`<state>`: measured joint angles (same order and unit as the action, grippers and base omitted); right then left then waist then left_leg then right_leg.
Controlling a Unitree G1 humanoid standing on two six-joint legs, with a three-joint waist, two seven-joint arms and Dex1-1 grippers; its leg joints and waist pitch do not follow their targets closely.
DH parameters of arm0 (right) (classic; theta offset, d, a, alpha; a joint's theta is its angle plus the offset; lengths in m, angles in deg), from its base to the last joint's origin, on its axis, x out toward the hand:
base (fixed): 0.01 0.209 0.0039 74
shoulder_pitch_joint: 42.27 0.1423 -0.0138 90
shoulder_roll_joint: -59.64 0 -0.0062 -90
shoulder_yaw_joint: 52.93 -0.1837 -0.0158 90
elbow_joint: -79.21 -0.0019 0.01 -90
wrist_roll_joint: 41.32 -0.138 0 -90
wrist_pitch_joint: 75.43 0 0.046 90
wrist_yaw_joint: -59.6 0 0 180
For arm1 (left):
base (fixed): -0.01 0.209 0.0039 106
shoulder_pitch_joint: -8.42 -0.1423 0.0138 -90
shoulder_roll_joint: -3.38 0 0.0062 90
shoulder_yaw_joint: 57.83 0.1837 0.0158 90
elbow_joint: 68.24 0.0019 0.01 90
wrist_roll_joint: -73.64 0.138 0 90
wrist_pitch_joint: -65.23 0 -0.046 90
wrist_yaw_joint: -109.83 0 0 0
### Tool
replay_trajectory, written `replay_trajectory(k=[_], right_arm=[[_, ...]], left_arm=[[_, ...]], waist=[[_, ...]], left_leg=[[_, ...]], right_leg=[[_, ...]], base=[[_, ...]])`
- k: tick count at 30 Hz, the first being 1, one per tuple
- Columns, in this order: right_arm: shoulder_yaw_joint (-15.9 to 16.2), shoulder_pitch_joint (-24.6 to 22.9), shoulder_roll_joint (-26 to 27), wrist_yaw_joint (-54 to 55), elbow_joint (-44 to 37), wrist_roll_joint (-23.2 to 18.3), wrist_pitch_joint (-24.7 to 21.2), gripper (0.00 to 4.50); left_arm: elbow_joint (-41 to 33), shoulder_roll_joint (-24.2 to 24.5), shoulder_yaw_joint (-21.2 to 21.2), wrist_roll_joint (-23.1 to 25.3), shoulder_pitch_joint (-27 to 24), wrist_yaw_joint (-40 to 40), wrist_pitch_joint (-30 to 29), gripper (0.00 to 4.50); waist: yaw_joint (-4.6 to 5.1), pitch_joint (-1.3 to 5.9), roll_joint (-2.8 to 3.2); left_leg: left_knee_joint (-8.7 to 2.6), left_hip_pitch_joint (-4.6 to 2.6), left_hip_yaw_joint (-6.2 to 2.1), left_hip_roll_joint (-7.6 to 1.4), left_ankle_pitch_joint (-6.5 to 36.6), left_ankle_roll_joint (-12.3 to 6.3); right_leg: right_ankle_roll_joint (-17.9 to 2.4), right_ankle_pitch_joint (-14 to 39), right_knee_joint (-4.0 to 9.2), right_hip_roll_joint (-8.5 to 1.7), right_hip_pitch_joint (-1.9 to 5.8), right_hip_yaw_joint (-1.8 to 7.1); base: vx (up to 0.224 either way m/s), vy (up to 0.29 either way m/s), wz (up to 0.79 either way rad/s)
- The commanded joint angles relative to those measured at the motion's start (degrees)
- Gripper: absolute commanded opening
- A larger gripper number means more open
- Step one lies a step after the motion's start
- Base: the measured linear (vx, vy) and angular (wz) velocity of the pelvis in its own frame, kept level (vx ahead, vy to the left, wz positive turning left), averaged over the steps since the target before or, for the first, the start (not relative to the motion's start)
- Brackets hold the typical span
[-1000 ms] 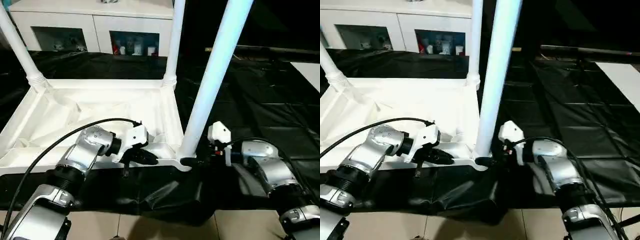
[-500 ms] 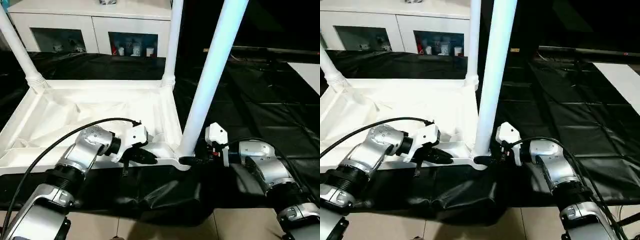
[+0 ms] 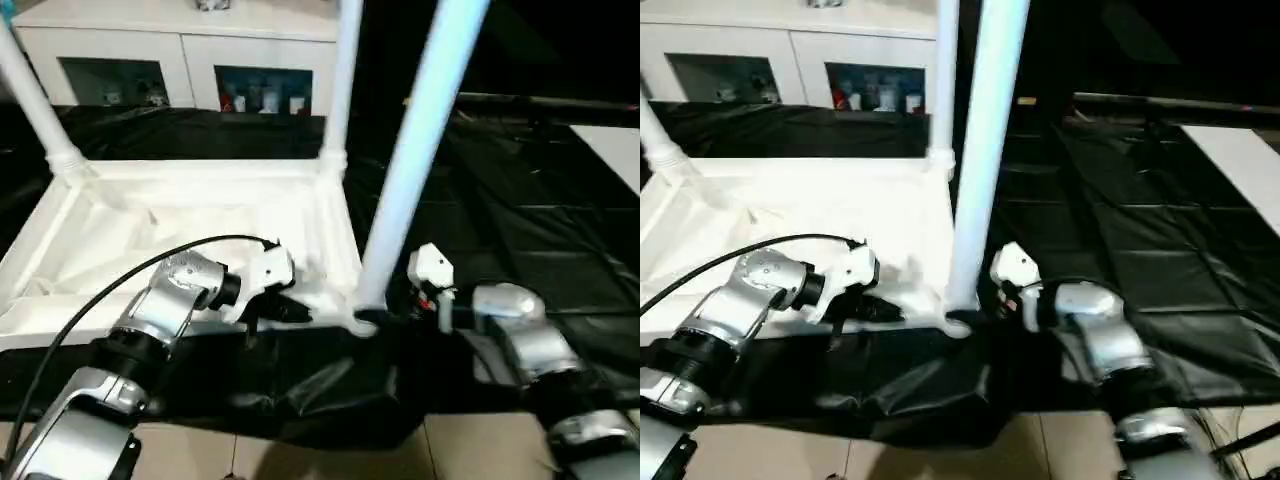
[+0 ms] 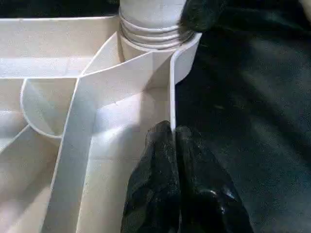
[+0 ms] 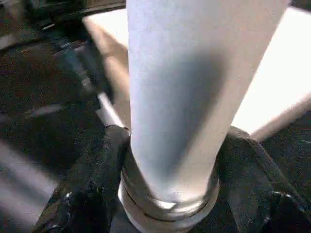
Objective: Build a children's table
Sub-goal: Rotate leg to tighten
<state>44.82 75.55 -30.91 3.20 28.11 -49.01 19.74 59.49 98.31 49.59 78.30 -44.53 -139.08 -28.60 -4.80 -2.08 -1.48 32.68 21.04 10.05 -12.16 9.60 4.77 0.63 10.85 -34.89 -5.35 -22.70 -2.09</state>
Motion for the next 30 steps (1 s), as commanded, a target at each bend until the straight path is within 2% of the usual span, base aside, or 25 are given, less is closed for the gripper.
replay_trajectory(k=[1, 2, 4, 5, 6, 9, 14, 15, 17, 19, 21, 22, 24, 26, 29, 30], right_arm=[[-2.30, 0.92, 3.01, 12.14, 4.18, 1.64, -1.87, 2.51], [-2.40, 0.95, 3.26, 12.84, 4.34, 1.71, -1.95, 2.51], [-3.96, 2.19, 8.05, 26.43, 8.16, 3.38, -3.41, 2.51], [-4.00, 2.25, 8.20, 26.87, 8.31, 3.44, -3.45, 2.50], [-4.23, 2.58, 8.90, 28.98, 9.03, 3.73, -3.54, 2.45], [-6.11, 5.58, 13.53, 40.54, 13.84, 3.76, -4.15, 2.24], [-5.69, 8.47, 17.28, 44.87, 16.21, 5.31, -3.15, 2.10], [-5.35, 8.83, 17.43, 44.69, 16.46, 5.67, -2.54, 2.10], [-4.86, 9.20, 17.47, 44.33, 16.76, 6.08, -1.43, 2.10], [-5.13, 8.88, 17.11, 43.01, 16.27, 5.60, 0.31, 2.77], [-5.30, 8.54, 16.16, 42.04, 15.87, 5.61, 1.84, 2.84], [-5.24, 8.45, 15.82, 41.68, 15.72, 5.73, 2.16, 2.96], [-5.01, 8.27, 15.03, 40.88, 15.40, 6.11, 2.77, 3.19], [-3.42, 7.29, 11.77, 34.94, 13.64, 7.08, 3.96, 3.30], [-0.73, 4.53, 6.48, 22.60, 8.55, 6.80, 5.61, 3.42], [-0.30, 3.81, 5.19, 19.77, 7.18, 6.36, 5.97, 3.42]], left_arm=[[4.31, -3.19, 1.28, 1.75, 1.37, 5.30, -0.33, 0.00], [4.51, -3.36, 1.23, 1.77, 1.47, 5.59, -0.34, 0.00], [8.39, -7.27, -0.08, 1.80, 4.08, 12.26, -1.39, 0.00], [8.51, -7.40, -0.11, 1.81, 4.18, 12.47, -1.41, 0.00], [9.14, -7.97, -0.25, 1.87, 4.63, 13.45, -1.47, 0.00], [13.71, -11.76, -1.31, 1.77, 7.21, 18.29, -2.53, 0.00], [18.47, -14.04, -1.64, 2.09, 8.86, 18.83, -1.53, 0.00], [18.97, -14.03, -1.56, 2.33, 9.01, 18.96, -1.36, 0.00], [19.54, -13.93, -1.45, 2.59, 9.16, 19.03, -1.13, 0.00], [19.94, -13.58, -1.42, 2.80, 9.24, 18.98, -0.72, 0.00], [20.65, -13.16, -1.32, 3.22, 9.38, 18.51, 0.05, 0.00], [20.76, -13.04, -1.27, 3.32, 9.38, 18.29, 0.31, 0.00], [20.96, -12.77, -1.14, 3.51, 9.37, 17.76, 0.97, 0.00], [20.33, -11.66, -0.41, 3.68, 8.75, 14.68, 2.24, 0.00], [18.44, -9.60, 0.91, 3.80, 7.23, 9.85, 3.77, 0.00], [18.08, -9.14, 1.11, 3.82, 6.89, 9.00, 4.05, 0.00]], waist=[[0.10, 2.69, -0.08], [0.12, 2.67, 0.02], [0.55, 2.62, 0.04], [0.73, 2.64, 0.16], [0.99, 2.66, 0.02], [1.35, 2.66, 0.37], [1.56, 2.76, 0.26], [1.56, 2.77, 0.05], [1.49, 2.78, 0.26], [1.43, 2.71, 0.08], [1.39, 2.71, 0.07], [1.35, 2.73, -0.14], [1.05, 2.84, -0.06], [0.96, 2.88, -0.10], [0.64, 3.16, 0.25], [0.52, 3.17, -0.02]], left_leg=[[-4.12, -0.74, 0.27, -0.61, 17.77, 0.06], [-4.16, -0.93, 0.19, -0.55, 18.64, 0.92], [-4.47, -0.51, -0.14, -0.38, 19.31, 1.94], [-4.48, -0.68, -0.18, -0.31, 20.29, 2.42], [-4.50, -0.59, -0.31, -0.27, 20.98, 2.26], [-4.44, -0.81, -0.31, -0.25, 22.26, 1.99], [-4.50, -0.43, -0.35, -0.14, 21.72, 1.59], [-4.50, -0.44, -0.28, -0.18, 21.47, 1.44], [-4.49, -0.43, -0.25, -0.26, 21.03, 1.12], [-4.48, -0.40, -0.16, -0.29, 20.87, 0.58], [-4.47, -0.52, -0.10, -0.31, 21.14, 0.38], [-4.44, -0.45, -0.08, -0.32, 20.93, 0.23], [-4.41, -0.30, -0.05, -0.39, 19.01, -0.12], [-4.31, -0.30, 0.04, -0.37, 18.14, -0.45], [-3.83, -0.03, 0.15, -0.39, 14.02, -2.34], [-3.61, 0.11, 0.23, -0.41, 12.84, -3.25]], right_leg=[[-11.16, 17.22, 4.75, -2.10, 1.83, 1.39], [-10.39, 19.19, 5.01, -2.12, 1.61, 1.40], [-9.30, 21.18, 4.96, -2.07, 1.74, 1.25], [-8.73, 22.50, 5.21, -2.12, 1.44, 1.24], [-8.56, 22.81, 5.28, -2.07, 1.49, 1.20], [-9.03, 22.58, 5.49, -2.02, 1.06, 1.25], [-9.10, 20.00, 5.33, -1.90, 1.30, 1.26], [-9.27, 19.11, 5.31, -1.91, 1.32, 1.26], [-9.75, 17.61, 5.16, -1.96, 1.43, 1.29], [-10.07, 17.11, 5.16, -2.00, 1.51, 1.32], [-10.01, 17.87, 5.28, -2.00, 1.42, 1.30], [-9.96, 17.78, 5.30, -2.02, 1.49, 1.32], [-10.24, 15.46, 5.00, -2.04, 1.73, 1.37], [-10.59, 14.08, 4.95, -2.04, 1.80, 1.36], [-12.50, 5.25, 4.10, -1.85, 2.46, 1.30], [-13.25, 2.34, 3.80, -1.81, 2.61, 1.27]], base=[[0.000, 0.000, 0.00], [0.000, 0.000, 0.00], [0.000, 0.000, 0.00], [0.000, 0.000, 0.00], [0.000, 0.000, 0.00], [0.000, 0.000, 0.00], [0.000, 0.000, 0.00], [0.000, 0.000, 0.00], [0.000, 0.000, 0.00], [0.000, 0.000, 0.00], [0.000, 0.000, 0.00], [0.000, 0.000, 0.00], [0.000, 0.000, 0.00], [0.000, 0.000, 0.00], [0.000, 0.000, 0.00], [0.000, 0.000, 0.00]])
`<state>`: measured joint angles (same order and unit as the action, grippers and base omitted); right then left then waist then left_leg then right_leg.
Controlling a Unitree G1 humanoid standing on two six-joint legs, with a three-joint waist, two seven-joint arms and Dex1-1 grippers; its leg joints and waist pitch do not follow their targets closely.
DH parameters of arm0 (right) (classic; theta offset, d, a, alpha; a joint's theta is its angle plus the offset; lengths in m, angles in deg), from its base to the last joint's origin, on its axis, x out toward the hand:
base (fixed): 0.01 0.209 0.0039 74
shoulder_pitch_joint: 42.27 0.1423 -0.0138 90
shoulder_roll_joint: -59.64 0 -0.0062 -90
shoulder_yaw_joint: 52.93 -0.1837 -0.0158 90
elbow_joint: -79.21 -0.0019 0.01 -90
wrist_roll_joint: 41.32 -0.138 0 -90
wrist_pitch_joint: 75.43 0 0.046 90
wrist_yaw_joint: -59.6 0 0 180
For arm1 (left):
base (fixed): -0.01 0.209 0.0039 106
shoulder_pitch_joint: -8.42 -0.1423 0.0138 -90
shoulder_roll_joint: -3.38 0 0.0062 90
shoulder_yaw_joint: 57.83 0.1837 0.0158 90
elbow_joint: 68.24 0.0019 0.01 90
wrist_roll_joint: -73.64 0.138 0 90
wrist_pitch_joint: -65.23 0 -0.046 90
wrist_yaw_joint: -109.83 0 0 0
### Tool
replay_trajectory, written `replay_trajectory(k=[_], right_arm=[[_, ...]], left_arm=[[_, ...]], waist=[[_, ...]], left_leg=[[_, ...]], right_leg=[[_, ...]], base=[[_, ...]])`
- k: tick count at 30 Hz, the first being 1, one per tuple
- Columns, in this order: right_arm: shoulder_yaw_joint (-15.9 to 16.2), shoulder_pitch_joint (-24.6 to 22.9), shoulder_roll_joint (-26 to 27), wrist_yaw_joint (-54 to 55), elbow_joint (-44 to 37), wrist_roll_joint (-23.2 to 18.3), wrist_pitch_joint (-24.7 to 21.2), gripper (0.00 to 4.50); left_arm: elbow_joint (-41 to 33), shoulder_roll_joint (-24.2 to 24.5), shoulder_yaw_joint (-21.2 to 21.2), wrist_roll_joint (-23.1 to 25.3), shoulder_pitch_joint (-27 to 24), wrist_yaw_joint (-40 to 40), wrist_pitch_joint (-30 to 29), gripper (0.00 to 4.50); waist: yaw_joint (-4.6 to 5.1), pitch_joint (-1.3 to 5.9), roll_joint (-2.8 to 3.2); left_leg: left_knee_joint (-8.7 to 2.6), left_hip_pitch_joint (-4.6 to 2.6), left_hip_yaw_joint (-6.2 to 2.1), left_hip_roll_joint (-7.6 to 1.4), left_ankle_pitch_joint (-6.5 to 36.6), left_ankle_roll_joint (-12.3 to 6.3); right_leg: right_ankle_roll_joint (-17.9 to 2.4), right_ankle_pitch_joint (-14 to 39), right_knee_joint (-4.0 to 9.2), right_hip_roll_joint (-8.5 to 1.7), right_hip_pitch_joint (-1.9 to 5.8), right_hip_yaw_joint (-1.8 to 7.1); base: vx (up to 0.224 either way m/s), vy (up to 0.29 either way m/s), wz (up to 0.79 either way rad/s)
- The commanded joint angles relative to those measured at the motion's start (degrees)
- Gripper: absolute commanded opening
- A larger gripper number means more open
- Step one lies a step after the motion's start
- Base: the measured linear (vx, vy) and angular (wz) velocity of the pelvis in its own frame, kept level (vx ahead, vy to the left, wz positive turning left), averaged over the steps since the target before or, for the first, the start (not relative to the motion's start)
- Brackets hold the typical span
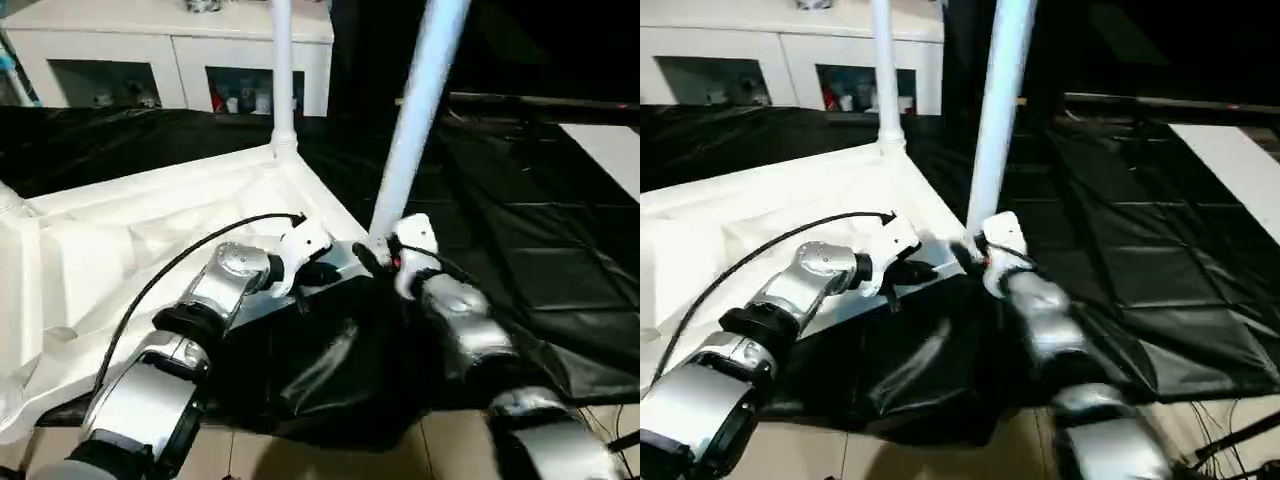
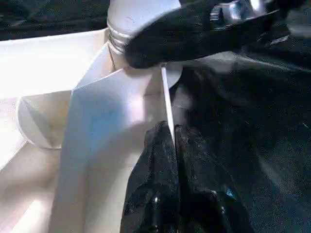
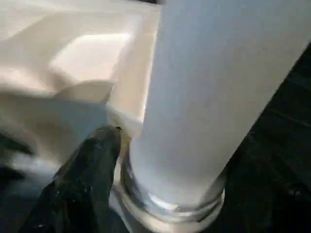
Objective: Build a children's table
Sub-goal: Rotate leg to tighten
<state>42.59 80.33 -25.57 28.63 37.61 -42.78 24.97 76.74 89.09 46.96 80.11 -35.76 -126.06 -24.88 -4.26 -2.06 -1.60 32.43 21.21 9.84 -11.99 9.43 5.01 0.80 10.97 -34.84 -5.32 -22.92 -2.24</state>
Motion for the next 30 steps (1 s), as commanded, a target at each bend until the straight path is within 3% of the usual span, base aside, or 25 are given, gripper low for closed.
replay_trajectory(k=[1, 4, 7, 13, 21, 22, 30], right_arm=[[2.93, -2.69, -3.25, -12.42, -5.58, -0.96, 1.59, 3.42], [3.32, -4.19, -7.28, -20.18, -9.04, -2.92, 2.15, 3.42], [3.70, -4.90, -10.71, -27.87, -11.82, -5.53, 0.79, 3.42], [4.53, -4.27, -13.12, -34.45, -11.83, -5.87, 1.40, 3.42], [6.79, -3.85, -13.11, -38.41, -11.25, -4.85, 1.36, 3.42], [6.77, -3.76, -12.93, -38.44, -11.07, -4.89, 1.35, 3.16], [6.58, -3.44, -12.32, -39.58, -9.94, -4.77, 0.87, 2.46]], left_arm=[[0.00, 1.18, 4.22, 2.04, -2.68, -6.03, 1.04, 0.00], [-1.36, 2.79, 4.74, 2.11, -3.85, -8.27, 3.22, 0.00], [-5.40, 5.34, 5.87, 1.01, -5.94, -14.94, 3.67, 0.00], [-14.57, 10.05, 7.75, -0.53, -9.23, -24.12, -0.86, 0.00], [-17.35, 11.40, 7.19, -0.59, -9.97, -24.30, -1.30, 0.00], [-17.84, 11.55, 7.21, -0.68, -10.13, -24.18, -1.62, 0.00], [-19.85, 11.75, 7.25, -1.00, -10.59, -23.80, -3.47, 0.00]], waist=[[-0.31, 3.18, 0.15], [-0.86, 3.19, 0.17], [-0.99, 2.91, 0.25], [-1.06, 2.82, 0.18], [-1.09, 2.90, -0.01], [-1.05, 2.89, -0.02], [-0.94, 2.96, 0.10]], left_leg=[[-3.35, -0.12, 0.31, -0.54, 12.40, -3.78], [-3.16, -0.32, 0.47, -0.74, 12.53, -5.52], [-3.50, -0.48, 0.48, -1.00, 14.90, -4.79], [-3.77, -0.69, 0.61, -1.33, 16.82, -3.00], [-3.65, -0.55, 0.63, -1.08, 14.57, -3.00], [-3.65, -0.54, 0.64, -1.06, 14.45, -3.00], [-3.55, -0.55, 0.67, -1.00, 13.94, -3.14]], right_leg=[[-13.56, 1.18, 3.72, -1.73, 3.26, 1.26], [-14.69, -1.06, 3.50, -1.83, 3.14, 1.34], [-14.86, 4.11, 3.88, -1.86, 2.99, 1.23], [-15.21, 7.54, 3.84, -1.88, 2.54, 1.33], [-14.60, 6.78, 3.73, -1.91, 2.58, 1.37], [-14.57, 6.75, 3.75, -1.87, 2.55, 1.35], [-14.92, 5.73, 3.64, -1.76, 2.61, 1.30]], base=[[0.000, 0.000, 0.00], [0.000, 0.000, 0.00], [0.000, 0.000, 0.00], [0.000, 0.000, 0.00], [0.000, 0.000, 0.00], [0.000, 0.000, 0.00], [0.000, 0.000, 0.00]])
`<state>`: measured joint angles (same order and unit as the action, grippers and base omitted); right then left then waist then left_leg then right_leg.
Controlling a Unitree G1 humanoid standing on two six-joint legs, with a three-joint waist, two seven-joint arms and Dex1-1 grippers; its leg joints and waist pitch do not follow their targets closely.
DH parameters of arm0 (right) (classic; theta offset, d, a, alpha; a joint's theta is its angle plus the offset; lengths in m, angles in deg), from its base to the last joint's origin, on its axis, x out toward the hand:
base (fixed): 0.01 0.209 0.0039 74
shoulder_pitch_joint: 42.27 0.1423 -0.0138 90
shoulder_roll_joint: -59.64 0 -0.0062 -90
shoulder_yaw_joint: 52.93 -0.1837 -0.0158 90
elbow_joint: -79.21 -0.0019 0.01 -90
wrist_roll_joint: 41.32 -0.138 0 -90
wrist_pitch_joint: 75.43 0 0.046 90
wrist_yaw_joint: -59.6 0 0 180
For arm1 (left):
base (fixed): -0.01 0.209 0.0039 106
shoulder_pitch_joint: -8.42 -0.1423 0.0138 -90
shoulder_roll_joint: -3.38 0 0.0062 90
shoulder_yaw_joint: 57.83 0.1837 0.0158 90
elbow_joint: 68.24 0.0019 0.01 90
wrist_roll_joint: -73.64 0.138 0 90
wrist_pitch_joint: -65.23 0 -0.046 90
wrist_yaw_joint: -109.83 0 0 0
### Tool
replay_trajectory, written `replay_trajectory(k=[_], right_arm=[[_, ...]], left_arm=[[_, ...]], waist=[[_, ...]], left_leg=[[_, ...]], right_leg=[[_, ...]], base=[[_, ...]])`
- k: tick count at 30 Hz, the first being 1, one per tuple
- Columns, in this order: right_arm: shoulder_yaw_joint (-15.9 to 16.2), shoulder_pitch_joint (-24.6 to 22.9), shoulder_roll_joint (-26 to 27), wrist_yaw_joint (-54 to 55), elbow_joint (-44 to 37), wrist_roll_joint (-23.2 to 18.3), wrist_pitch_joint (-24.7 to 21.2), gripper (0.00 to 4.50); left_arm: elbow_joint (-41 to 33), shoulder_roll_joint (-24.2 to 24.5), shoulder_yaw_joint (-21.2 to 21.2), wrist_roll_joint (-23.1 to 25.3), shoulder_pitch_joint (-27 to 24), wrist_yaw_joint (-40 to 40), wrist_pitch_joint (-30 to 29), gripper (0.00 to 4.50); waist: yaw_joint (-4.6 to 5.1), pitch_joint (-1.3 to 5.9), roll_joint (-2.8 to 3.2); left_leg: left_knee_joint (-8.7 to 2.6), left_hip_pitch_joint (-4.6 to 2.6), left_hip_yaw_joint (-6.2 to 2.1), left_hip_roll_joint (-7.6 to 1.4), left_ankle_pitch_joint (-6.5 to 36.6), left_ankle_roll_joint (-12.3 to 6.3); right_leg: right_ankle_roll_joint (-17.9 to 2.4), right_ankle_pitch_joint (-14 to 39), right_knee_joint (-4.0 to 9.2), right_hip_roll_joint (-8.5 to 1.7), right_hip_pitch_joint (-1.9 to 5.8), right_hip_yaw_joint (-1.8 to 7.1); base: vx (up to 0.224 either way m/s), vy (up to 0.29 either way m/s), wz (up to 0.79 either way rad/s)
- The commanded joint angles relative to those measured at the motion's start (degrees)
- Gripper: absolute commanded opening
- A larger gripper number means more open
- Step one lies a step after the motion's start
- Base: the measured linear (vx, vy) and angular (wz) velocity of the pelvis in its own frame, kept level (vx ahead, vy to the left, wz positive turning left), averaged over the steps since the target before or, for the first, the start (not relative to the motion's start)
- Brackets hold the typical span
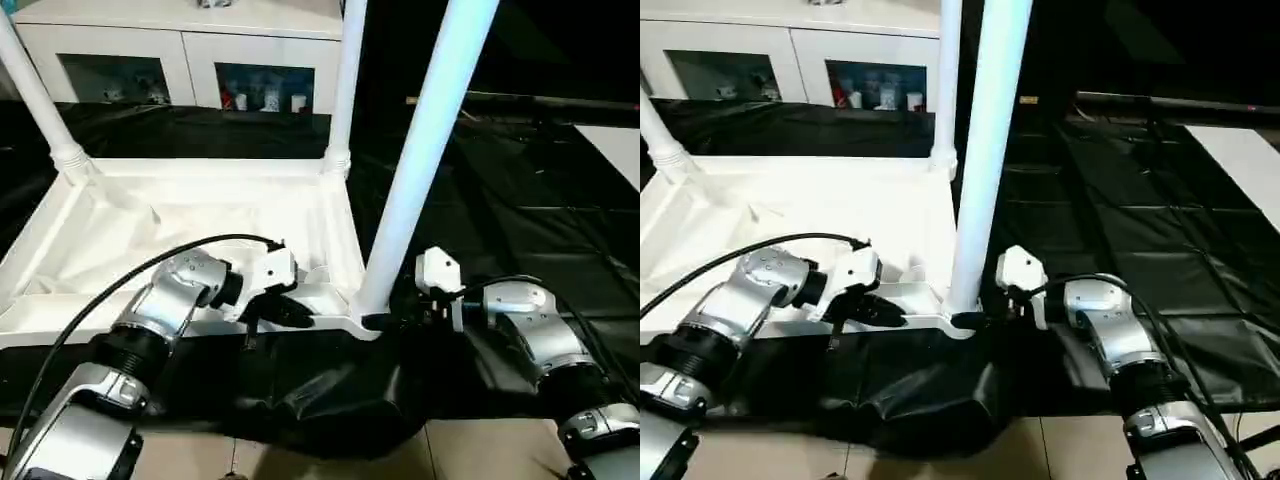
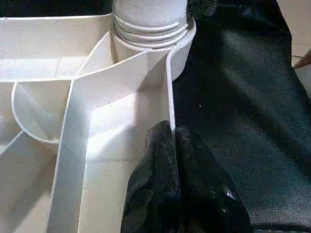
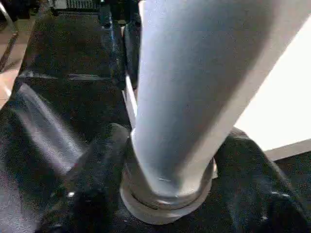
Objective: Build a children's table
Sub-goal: Rotate leg to tighten
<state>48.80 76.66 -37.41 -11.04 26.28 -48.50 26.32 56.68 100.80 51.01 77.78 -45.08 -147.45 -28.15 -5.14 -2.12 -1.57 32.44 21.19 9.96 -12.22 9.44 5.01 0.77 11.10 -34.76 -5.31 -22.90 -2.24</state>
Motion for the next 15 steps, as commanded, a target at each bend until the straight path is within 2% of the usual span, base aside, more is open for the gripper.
replay_trajectory(k=[1, 7, 15], right_arm=[[0.39, 0.26, -0.46, 0.07, 1.48, 0.90, -0.56, 2.46], [0.58, 0.43, -0.25, -0.22, 2.12, 1.20, -0.52, 2.18], [0.73, 0.04, -0.06, -0.36, 2.35, 1.35, -0.37, 2.12]], left_arm=[[0.21, 0.01, 3.18, 1.31, -1.24, -2.32, -0.21, 0.00], [-0.42, 0.12, 3.17, 1.25, -1.34, -1.82, -0.82, 0.00], [-0.11, 0.14, 3.04, 1.28, -1.28, -1.43, -0.75, 0.00]], waist=[[-0.06, 3.02, 0.06], [-0.10, 3.07, 0.05], [-0.09, 3.13, -0.05]], left_leg=[[-3.56, -0.54, 0.55, -0.77, 14.01, -3.12], [-3.51, -0.56, 0.55, -0.78, 13.77, -3.16], [-3.41, -0.56, 0.57, -0.74, 13.19, -3.37]], right_leg=[[-14.89, 5.70, 3.57, -1.77, 2.57, 1.30], [-15.03, 5.39, 3.50, -1.79, 2.61, 1.30], [-15.15, 4.84, 3.40, -1.77, 2.66, 1.28]], base=[[0.000, 0.000, 0.00], [0.000, 0.000, 0.00], [0.000, 0.000, 0.00]])
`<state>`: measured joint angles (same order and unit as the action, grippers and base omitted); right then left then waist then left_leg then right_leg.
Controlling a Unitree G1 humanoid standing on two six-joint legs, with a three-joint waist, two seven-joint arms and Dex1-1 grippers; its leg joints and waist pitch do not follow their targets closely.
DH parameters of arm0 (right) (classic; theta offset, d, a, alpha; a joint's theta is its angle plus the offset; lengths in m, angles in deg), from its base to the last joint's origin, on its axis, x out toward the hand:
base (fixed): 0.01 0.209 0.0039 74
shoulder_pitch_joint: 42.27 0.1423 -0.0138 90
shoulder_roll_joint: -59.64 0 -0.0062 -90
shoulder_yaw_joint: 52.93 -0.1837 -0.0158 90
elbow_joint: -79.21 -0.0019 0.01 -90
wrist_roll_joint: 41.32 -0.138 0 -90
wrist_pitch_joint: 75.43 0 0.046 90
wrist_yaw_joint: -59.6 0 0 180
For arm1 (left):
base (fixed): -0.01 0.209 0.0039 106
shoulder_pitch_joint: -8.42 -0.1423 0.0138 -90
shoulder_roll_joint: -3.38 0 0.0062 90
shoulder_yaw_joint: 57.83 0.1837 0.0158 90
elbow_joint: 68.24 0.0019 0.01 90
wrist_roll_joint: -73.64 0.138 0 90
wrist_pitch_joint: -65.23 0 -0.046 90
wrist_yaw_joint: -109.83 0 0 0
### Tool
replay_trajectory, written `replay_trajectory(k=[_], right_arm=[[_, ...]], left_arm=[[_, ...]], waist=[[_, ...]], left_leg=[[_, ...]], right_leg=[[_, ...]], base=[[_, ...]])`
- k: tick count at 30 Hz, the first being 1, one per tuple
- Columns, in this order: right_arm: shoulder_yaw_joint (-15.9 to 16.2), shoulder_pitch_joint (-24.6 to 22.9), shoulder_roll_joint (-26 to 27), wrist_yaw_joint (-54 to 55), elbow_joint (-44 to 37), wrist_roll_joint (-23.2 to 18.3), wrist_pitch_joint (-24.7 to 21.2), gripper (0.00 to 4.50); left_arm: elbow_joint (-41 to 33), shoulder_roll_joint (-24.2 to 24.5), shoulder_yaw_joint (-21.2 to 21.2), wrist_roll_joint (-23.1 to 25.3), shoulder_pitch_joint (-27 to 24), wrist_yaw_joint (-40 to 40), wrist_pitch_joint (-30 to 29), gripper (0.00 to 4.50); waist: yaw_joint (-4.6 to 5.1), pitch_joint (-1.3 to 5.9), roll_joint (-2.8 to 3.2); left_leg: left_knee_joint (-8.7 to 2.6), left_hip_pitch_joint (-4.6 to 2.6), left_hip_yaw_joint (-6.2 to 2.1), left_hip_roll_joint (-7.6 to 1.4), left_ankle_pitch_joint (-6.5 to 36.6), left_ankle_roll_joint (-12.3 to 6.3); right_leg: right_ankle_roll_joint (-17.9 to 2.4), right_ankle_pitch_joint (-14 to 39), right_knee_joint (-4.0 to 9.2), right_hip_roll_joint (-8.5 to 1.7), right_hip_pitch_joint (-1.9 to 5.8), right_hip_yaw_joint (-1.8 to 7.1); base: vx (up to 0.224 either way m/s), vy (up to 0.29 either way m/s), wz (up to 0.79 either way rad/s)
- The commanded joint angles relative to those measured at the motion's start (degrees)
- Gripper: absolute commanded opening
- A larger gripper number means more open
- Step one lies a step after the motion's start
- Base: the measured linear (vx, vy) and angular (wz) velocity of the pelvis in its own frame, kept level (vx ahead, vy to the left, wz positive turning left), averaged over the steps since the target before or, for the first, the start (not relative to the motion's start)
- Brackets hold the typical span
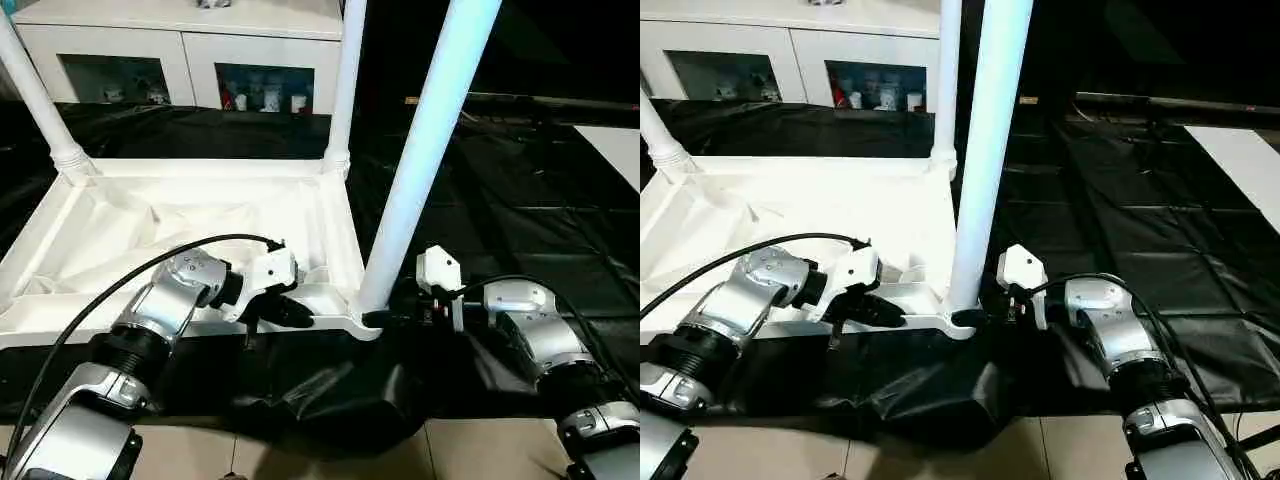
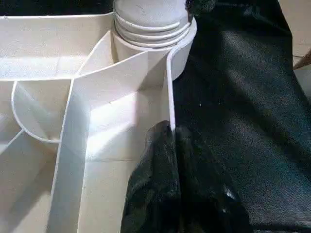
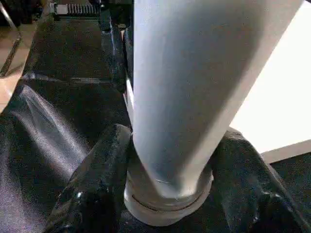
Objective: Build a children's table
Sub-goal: Rotate leg to tighten
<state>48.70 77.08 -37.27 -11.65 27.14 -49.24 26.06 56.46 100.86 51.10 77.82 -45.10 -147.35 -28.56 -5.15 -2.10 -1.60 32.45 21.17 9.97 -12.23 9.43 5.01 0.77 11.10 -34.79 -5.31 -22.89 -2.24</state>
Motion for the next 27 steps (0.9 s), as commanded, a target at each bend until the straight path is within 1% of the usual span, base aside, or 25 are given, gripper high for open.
replay_trajectory(k=[1, 3, 4, 6, 8, 10, 12, 15, 17, 25, 27], right_arm=[[0.83, -0.43, -0.21, 0.34, 1.48, 2.14, -0.02, 2.12], [0.43, -0.28, -0.18, 1.99, 1.70, 2.40, 0.67, 2.12], [-0.16, 0.09, 0.09, 2.14, 2.03, 1.62, -0.68, 2.12], [-1.12, 0.45, 0.33, 0.88, 1.83, -0.41, -3.67, 2.82], [-1.37, 0.52, 0.36, 0.51, 1.69, -0.96, -4.56, 2.83], [-1.20, 0.51, 0.15, -0.35, 1.43, -1.16, -5.12, 3.00], [-0.70, 0.33, -0.10, -0.01, 1.28, -0.21, -3.57, 3.23], [-0.33, 0.19, -0.22, -0.36, 1.31, 0.02, -3.18, 3.23], [-0.27, 0.13, -0.27, -0.45, 1.21, 0.03, -3.41, 3.23], [-0.28, -0.09, -0.37, -1.67, 1.11, -0.25, -4.42, 3.23], [-0.43, -0.07, -0.21, -1.73, 1.26, -0.40, -4.78, 2.88]], left_arm=[[0.12, 0.09, 2.93, 1.24, -1.26, -1.50, -0.37, 0.00], [0.09, 0.12, 2.96, 1.26, -1.28, -1.45, -0.47, 0.00], [0.10, 0.12, 2.97, 1.26, -1.28, -1.40, -0.47, 0.00], [0.15, 0.12, 2.98, 1.33, -1.32, -1.26, -0.30, 0.00], [0.16, 0.12, 2.98, 1.36, -1.33, -1.19, -0.21, 0.00], [0.22, 0.11, 2.97, 1.39, -1.35, -1.08, -0.18, 0.00], [0.31, 0.08, 2.96, 1.42, -1.35, -0.99, -0.21, 0.00], [0.34, 0.10, 3.00, 1.45, -1.39, -0.94, -0.21, 0.00], [0.30, 0.15, 3.01, 1.44, -1.43, -0.96, -0.26, 0.00], [0.51, 0.33, 2.97, 1.44, -1.28, -0.98, -0.15, 0.00], [0.62, 0.36, 2.94, 1.46, -1.19, -0.95, -0.08, 0.00]], waist=[[-0.08, 3.10, -0.01], [-0.09, 3.11, -0.03], [-0.09, 3.14, 0.02], [-0.13, 3.08, 0.04], [-0.16, 3.05, 0.06], [-0.19, 3.14, 0.00], [-0.24, 3.16, 0.04], [-0.22, 3.14, -0.01], [-0.21, 3.10, -0.06], [-0.28, 3.17, 0.01], [-0.29, 3.18, -0.02]], left_leg=[[-3.44, -0.53, 0.55, -0.74, 13.11, -3.39], [-3.39, -0.51, 0.58, -0.70, 13.06, -3.45], [-3.37, -0.52, 0.59, -0.68, 12.99, -3.46], [-3.44, -0.53, 0.56, -0.73, 13.23, -3.42], [-3.47, -0.55, 0.56, -0.76, 13.64, -3.26], [-3.38, -0.56, 0.58, -0.78, 13.49, -3.14], [-3.36, -0.58, 0.58, -0.77, 13.08, -3.13], [-3.36, -0.53, 0.58, -0.74, 12.86, -3.18], [-3.38, -0.51, 0.58, -0.72, 13.25, -3.16], [-3.27, -0.53, 0.61, -0.70, 12.59, -3.37], [-3.27, -0.48, 0.59, -0.70, 12.55, -3.34]], right_leg=[[-15.15, 4.78, 3.41, -1.75, 2.65, 1.27], [-15.16, 4.71, 3.42, -1.77, 2.66, 1.28], [-15.20, 4.79, 3.41, -1.76, 2.69, 1.28], [-15.23, 5.08, 3.42, -1.68, 2.67, 1.24], [-15.17, 5.74, 3.46, -1.70, 2.63, 1.24], [-15.27, 5.42, 3.40, -1.74, 2.65, 1.27], [-15.29, 4.90, 3.34, -1.81, 2.59, 1.26], [-15.25, 4.85, 3.34, -1.79, 2.62, 1.24], [-15.05, 5.77, 3.43, -1.81, 2.64, 1.25], [-15.34, 4.33, 3.29, -1.74, 2.67, 1.23], [-15.30, 4.45, 3.28, -1.77, 2.73, 1.22]], base=[[0.000, 0.000, 0.00], [0.000, 0.000, 0.00], [0.000, 0.000, 0.00], [0.000, 0.000, 0.00], [0.000, 0.000, 0.00], [0.000, 0.000, 0.00], [0.000, 0.000, 0.00], [0.000, 0.000, 0.00], [0.000, 0.000, 0.00], [0.000, 0.000, 0.00], [0.000, 0.000, 0.00]])
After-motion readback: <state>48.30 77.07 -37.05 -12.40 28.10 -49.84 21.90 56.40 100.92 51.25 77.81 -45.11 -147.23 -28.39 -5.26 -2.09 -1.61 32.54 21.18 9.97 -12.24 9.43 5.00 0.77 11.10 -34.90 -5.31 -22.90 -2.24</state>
